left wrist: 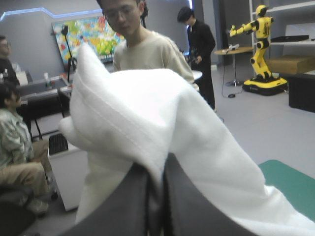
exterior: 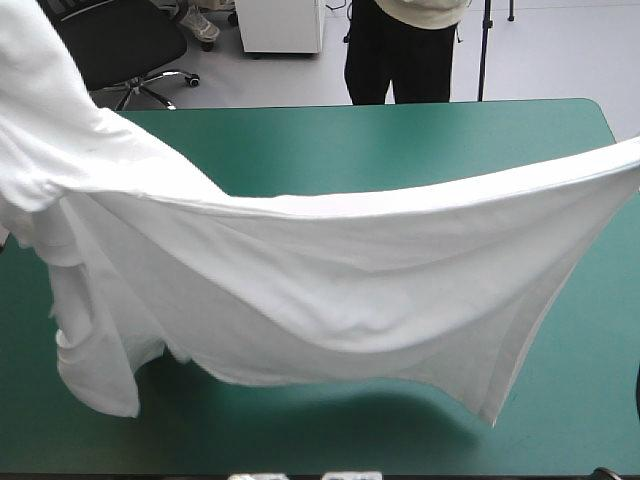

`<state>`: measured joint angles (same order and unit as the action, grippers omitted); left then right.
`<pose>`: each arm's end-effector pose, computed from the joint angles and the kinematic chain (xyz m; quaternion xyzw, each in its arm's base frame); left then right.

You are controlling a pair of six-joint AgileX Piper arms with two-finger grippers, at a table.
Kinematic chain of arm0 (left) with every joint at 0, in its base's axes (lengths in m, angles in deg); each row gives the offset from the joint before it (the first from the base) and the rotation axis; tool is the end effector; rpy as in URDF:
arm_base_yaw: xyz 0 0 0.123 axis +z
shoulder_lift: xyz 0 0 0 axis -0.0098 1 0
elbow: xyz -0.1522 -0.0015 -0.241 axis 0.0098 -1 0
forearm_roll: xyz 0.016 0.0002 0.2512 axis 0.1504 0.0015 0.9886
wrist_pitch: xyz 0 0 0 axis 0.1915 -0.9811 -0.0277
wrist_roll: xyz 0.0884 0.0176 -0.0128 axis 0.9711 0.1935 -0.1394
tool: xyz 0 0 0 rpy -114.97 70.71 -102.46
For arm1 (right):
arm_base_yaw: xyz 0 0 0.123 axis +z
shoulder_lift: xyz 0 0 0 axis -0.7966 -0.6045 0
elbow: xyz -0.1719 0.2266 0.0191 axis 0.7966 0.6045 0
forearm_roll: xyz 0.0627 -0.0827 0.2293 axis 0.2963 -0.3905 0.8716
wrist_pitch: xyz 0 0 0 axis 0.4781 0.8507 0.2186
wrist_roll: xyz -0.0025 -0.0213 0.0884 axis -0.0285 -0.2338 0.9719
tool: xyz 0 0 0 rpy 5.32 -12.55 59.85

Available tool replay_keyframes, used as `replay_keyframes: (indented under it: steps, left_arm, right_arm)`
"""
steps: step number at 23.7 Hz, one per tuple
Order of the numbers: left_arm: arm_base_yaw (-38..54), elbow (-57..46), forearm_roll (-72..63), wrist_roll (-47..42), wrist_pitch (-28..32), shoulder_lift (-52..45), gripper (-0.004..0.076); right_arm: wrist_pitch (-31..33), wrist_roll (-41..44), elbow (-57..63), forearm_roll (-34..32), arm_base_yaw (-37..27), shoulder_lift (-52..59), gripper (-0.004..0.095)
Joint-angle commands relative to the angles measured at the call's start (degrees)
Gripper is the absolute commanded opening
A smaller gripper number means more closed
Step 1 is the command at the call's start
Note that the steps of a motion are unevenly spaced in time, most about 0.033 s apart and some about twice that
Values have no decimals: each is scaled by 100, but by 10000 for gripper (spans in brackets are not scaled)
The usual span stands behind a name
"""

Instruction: Fold the cloth

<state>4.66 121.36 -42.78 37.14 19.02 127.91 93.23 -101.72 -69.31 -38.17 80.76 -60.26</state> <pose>0.0300 -0.0431 0.6491 0.2002 0.6352 -0.0991 0.7394 0.0357 -0.0009 0.6196 -0.2060 0.6865 0.0019 0.6973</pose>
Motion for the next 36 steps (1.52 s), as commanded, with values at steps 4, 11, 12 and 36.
replay_keyframes:
  steps: [4,11,12,36]
  left_arm:
    - [-11,-1656,288,-116,331,307,-17]
    - [-11,-3258,260,363,1518,1105,-17]
    - [-11,-3286,248,428,1557,1273,-17]
    - [-462,-3286,-613,1236,4086,4731,482]
  right_arm:
    - [-94,96,604,-431,-43,-346,0]
    - [-1291,736,2017,-1250,-43,-1333,-16]
    - [-1367,820,2103,-1372,-53,-1486,-17]
    - [-5154,-29,1959,1038,-2280,-5429,590]
